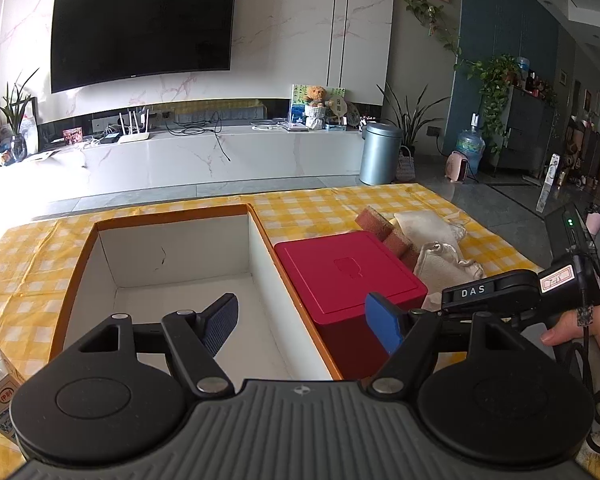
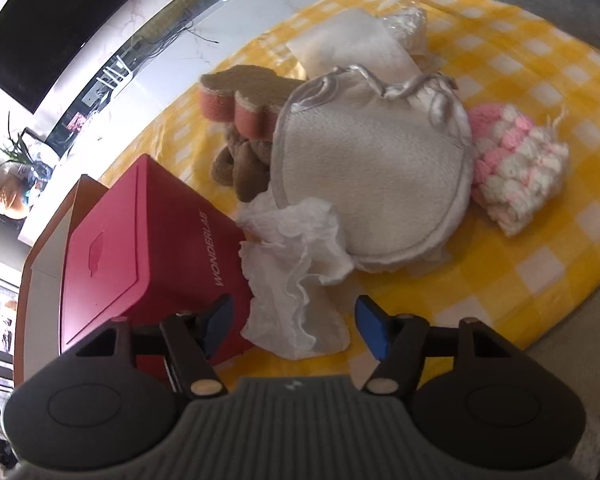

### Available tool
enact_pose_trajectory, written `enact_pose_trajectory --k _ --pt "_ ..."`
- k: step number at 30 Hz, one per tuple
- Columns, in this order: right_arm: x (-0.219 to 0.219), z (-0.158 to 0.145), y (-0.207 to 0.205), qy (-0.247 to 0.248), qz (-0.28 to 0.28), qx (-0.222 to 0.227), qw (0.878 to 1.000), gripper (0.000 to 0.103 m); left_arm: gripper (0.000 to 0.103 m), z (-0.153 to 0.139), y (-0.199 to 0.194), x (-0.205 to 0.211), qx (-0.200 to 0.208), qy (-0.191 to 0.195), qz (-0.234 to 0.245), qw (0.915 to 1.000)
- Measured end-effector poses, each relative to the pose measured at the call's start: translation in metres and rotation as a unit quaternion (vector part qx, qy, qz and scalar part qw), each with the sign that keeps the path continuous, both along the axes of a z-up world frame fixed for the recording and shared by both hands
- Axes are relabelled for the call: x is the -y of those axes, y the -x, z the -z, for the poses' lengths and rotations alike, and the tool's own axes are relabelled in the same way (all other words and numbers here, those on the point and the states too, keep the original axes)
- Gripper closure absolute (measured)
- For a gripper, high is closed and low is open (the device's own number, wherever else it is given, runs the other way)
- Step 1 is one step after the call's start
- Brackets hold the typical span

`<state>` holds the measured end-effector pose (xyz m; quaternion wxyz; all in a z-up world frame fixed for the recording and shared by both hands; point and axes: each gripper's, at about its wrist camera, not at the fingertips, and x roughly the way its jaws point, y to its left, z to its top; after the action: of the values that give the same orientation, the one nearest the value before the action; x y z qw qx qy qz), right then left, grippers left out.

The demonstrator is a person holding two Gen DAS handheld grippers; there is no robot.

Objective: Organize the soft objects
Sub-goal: 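Move the right tool over the white diaper beside the red box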

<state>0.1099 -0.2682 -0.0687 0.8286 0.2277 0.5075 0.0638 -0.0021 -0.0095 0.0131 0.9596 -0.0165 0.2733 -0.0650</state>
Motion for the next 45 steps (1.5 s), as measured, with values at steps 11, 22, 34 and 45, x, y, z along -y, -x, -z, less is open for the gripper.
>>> enact_pose_trajectory --k 11,22,34,45 --pt "-0.053 0.001 0.01 0.162 -0.119 0.044 0.979 0.013 0.016 -0.004 0.005 -0.006 0.003 0.005 -0.004 1.0" --pt "-0.069 0.025 -0.013 0.206 -0.156 0.015 0.966 0.089 0.016 0.0 0.004 -0.012 -0.011 0.005 -0.016 0.9998" --pt "-0.063 -0.024 0.052 0.285 -0.25 0.078 0.922 0.092 0.016 0.001 0.005 -0.01 -0.011 -0.003 -0.008 0.9999" --pt "-0.058 -0.023 0.043 0.375 -0.294 0.148 0.867 0.004 0.016 -0.005 0.006 -0.019 0.005 -0.021 -0.028 0.9994"
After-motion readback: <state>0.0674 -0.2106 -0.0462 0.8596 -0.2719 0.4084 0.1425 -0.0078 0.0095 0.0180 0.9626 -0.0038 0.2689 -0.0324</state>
